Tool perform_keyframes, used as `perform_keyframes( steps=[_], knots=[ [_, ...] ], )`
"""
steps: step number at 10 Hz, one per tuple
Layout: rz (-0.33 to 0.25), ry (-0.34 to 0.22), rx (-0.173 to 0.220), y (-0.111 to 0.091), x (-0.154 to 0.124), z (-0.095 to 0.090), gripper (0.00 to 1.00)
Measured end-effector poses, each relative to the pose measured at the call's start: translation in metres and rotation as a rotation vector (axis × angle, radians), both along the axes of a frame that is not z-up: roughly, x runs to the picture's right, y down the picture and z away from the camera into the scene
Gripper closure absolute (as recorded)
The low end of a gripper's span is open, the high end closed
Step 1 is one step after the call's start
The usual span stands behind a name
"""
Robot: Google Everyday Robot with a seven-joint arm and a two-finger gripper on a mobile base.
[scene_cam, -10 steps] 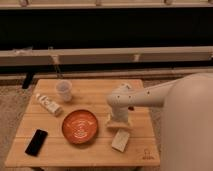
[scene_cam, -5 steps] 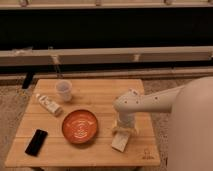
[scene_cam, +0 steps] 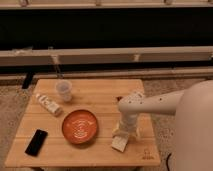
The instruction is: Place the white sponge in the ceramic bowl
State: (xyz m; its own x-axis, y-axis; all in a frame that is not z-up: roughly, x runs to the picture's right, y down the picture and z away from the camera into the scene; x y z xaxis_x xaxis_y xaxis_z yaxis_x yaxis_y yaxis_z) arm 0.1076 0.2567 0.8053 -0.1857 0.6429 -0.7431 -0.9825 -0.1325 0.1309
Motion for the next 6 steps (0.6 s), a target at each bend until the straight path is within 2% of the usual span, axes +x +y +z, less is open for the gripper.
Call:
perform_keyframes(
  steps=[1, 2, 6],
  knots=[
    [-0.010, 0.003, 0.012, -0.0018, -0.0026, 0.0005, 0.42],
    [-0.018, 0.007, 0.014, -0.0048, -0.0021, 0.0009, 0.55],
    [-0.011, -0.004, -0.009, -0.0030, 0.0001, -0.0036, 0.94]
  ],
)
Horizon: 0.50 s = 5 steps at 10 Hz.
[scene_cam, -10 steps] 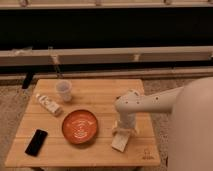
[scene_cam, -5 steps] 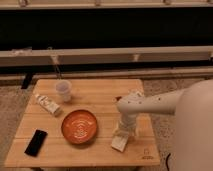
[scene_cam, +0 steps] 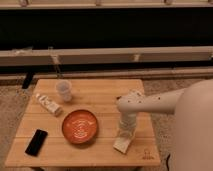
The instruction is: Place the white sponge in the ceramic bowl
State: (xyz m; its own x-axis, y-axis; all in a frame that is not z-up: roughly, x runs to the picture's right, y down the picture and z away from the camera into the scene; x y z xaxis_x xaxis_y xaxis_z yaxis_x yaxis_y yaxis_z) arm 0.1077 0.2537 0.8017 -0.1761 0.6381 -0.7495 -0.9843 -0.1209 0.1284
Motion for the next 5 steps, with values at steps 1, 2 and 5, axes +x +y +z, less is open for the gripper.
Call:
perform_keyframes(
  steps=[1, 2, 5],
  knots=[
    [-0.012, -0.008, 0.009, -0.009, -0.003, -0.006, 0.99],
    [-0.017, -0.010, 0.012, -0.013, -0.003, -0.009, 0.99],
    [-0.059, -0.029, 0.018, -0.038, -0.006, -0.029, 0.99]
  ],
)
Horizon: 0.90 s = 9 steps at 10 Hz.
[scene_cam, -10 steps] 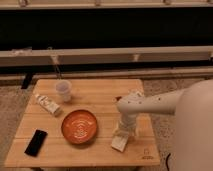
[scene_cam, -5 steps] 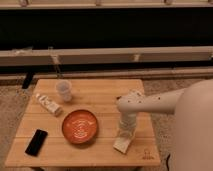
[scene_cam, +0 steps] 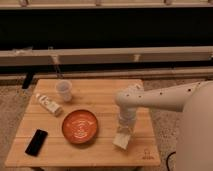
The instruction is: Place the white sponge in the ceramic bowl
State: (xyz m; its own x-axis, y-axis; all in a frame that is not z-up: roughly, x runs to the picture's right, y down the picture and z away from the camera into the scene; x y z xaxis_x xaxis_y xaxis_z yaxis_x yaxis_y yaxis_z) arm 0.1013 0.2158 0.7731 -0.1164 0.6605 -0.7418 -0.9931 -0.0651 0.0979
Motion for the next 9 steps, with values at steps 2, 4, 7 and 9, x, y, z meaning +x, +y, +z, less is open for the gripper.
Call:
perform_keyframes(
  steps=[2, 4, 7, 9],
  knots=[
    [-0.037, -0.020, 0.003, -0.014, -0.015, -0.004, 0.99],
    [-0.085, -0.040, 0.002, -0.033, -0.032, -0.010, 0.99],
    [-0.166, -0.086, 0.001, -0.060, -0.074, -0.011, 0.99],
    [-0.202, -0.104, 0.002, -0.068, -0.089, -0.009, 0.99]
  ],
)
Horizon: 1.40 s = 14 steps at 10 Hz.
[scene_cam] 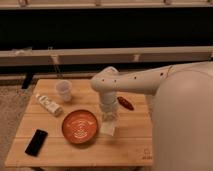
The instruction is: Place the white sponge in the ceramic bowl
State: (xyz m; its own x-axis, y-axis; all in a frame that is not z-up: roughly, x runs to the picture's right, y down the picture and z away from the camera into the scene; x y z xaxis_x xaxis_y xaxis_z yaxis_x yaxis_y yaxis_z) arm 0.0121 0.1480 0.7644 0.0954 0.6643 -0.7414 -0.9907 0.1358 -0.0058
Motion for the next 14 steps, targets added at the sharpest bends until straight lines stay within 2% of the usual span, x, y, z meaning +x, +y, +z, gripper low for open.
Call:
perform_keyframes(
  steps=[2, 4, 8, 11, 14],
  knots=[
    [-0.028, -0.029, -0.002, -0.003, -0.022, -0.004, 0.99],
    [-0.043, -0.035, -0.002, -0.004, -0.022, -0.008, 0.99],
    [-0.091, -0.083, 0.002, -0.014, -0.053, 0.000, 0.99],
    [-0.114, -0.108, 0.003, -0.022, -0.061, 0.003, 0.99],
    [-0.146, -0.140, 0.002, -0.028, -0.086, 0.006, 0.99]
  ],
)
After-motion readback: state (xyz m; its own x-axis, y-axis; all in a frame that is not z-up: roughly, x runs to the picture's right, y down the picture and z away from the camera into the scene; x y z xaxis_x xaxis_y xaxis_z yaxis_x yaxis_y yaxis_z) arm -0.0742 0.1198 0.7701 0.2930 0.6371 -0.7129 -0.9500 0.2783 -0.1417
